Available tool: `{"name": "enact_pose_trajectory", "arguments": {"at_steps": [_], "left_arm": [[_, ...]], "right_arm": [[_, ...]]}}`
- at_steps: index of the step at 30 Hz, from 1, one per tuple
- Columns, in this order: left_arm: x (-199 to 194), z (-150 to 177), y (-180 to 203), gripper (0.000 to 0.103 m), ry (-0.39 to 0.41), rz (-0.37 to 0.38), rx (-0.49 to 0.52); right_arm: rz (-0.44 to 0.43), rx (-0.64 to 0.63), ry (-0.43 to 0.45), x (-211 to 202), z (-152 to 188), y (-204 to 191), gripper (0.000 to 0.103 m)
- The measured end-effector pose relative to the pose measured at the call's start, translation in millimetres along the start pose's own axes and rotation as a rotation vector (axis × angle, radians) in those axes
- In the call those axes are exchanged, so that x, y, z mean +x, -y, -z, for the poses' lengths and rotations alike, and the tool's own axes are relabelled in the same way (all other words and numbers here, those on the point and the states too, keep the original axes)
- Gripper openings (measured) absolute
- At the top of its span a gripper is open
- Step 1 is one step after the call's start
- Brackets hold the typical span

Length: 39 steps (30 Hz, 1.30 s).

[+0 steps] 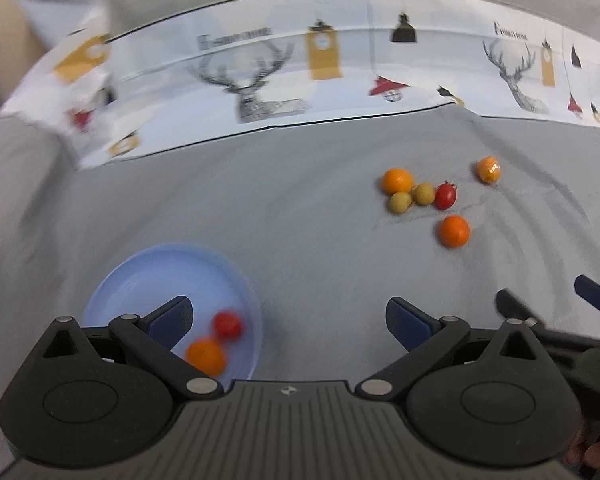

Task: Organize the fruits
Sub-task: 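Grasp a yellow plum with the left tool while the right tool grasps an orange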

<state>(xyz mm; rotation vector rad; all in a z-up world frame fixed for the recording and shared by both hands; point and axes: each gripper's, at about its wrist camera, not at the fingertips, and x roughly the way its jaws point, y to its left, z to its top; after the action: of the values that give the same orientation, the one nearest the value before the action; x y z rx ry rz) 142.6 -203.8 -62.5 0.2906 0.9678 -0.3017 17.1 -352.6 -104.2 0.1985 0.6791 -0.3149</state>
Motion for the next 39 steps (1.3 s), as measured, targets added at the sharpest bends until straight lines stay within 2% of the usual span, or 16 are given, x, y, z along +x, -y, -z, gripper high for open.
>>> {"name": "enact_pose_trajectory", "arguments": {"at_steps": [5,11,14,15,18,23,24,25,26,27,28,29,32,33,39], "left_arm": [[69.6,-40.0,36.1,0.103,-0.036,0.056,0.061],[149.5,-76.3,72.8,0.103,-0.091,0.121,0.124],[182.2,-86.8,84.7,0.103,-0.126,0.109,0.127],[191.3,-89.4,86.5,0.103,-0.136,0.107,0.126],[211.6,-92.8,86.2,0.103,-0.166,0.104,0.124],[210.1,-89.9,77.9,0.103,-0.156,0.130,0.103],[208.6,-89.5,77.8,0.101,-0.153,0.126,0.098],[205.5,-89.5,78.0,0.089,-0.148,0.142,0.093],[200.5,-90.3,79.9,0.064,-0.131,0.160,0.099],[192.9,-90.7,83.0,0.047,-0.108,0.171,0.121],[188.1,-92.3,86.4,0.030,-0.105,0.188,0.148],[185.4,-93.0,87.3,0.030,-0.109,0.200,0.148],[175.7,-90.3,84.0,0.030,-0.107,0.205,0.140],[170.5,-88.6,81.3,0.030,-0.102,0.202,0.134],[106.0,-61.8,45.0,0.030,-0.077,0.186,0.088]], "right_arm": [[0.034,-0.049,-0.020,69.0,-2.1,8.1,0.102],[-0.021,-0.122,-0.034,134.0,-6.8,8.2,0.102],[-0.036,-0.147,-0.061,158.5,-7.2,10.7,0.102],[-0.029,-0.157,-0.073,167.2,-6.1,12.3,0.102],[-0.051,-0.151,-0.039,172.9,-5.9,17.5,0.102],[-0.046,-0.153,-0.029,173.2,-5.0,16.7,0.102],[-0.044,-0.154,-0.029,173.2,-5.0,16.5,0.102],[-0.042,-0.155,-0.028,172.8,-4.9,16.1,0.100],[-0.042,-0.158,-0.028,171.3,-4.9,15.5,0.093],[-0.059,-0.160,-0.020,168.3,-5.0,14.7,0.064],[-0.101,-0.175,-0.002,163.1,-4.8,12.4,0.047],[-0.118,-0.205,0.008,158.3,-2.4,8.3,0.038],[-0.099,-0.239,0.022,155.5,0.2,2.3,0.038],[-0.103,-0.215,0.024,155.4,-1.1,5.5,0.038],[0.010,-0.049,0.074,153.7,-10.9,36.1,0.037]]}}
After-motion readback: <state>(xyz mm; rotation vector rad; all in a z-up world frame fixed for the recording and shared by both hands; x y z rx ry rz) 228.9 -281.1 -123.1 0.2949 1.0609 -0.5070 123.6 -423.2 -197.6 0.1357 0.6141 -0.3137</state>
